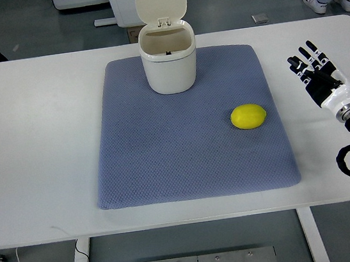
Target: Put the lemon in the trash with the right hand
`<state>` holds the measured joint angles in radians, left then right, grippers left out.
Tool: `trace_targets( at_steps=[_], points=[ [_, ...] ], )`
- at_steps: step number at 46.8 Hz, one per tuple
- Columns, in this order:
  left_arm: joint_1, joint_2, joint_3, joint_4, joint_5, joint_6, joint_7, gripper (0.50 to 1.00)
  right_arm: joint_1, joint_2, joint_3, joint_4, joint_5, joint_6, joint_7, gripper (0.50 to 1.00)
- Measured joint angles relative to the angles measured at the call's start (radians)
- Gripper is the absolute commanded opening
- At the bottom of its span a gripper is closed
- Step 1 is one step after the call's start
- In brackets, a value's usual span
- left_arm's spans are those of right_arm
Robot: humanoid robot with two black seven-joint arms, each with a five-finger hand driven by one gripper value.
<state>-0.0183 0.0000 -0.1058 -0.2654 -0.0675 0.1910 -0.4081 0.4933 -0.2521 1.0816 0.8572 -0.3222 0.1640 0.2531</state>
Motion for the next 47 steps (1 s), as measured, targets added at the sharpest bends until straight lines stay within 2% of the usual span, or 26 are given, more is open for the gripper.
trace_targets(
  at_steps=[47],
  points=[
    [-0.002,0.000,-0.002,0.000,0.000,0.002,-0.001,1.000,0.030,-0.021,-0.004,0.000,0.000,0.000,0.005,1.000]
  ],
)
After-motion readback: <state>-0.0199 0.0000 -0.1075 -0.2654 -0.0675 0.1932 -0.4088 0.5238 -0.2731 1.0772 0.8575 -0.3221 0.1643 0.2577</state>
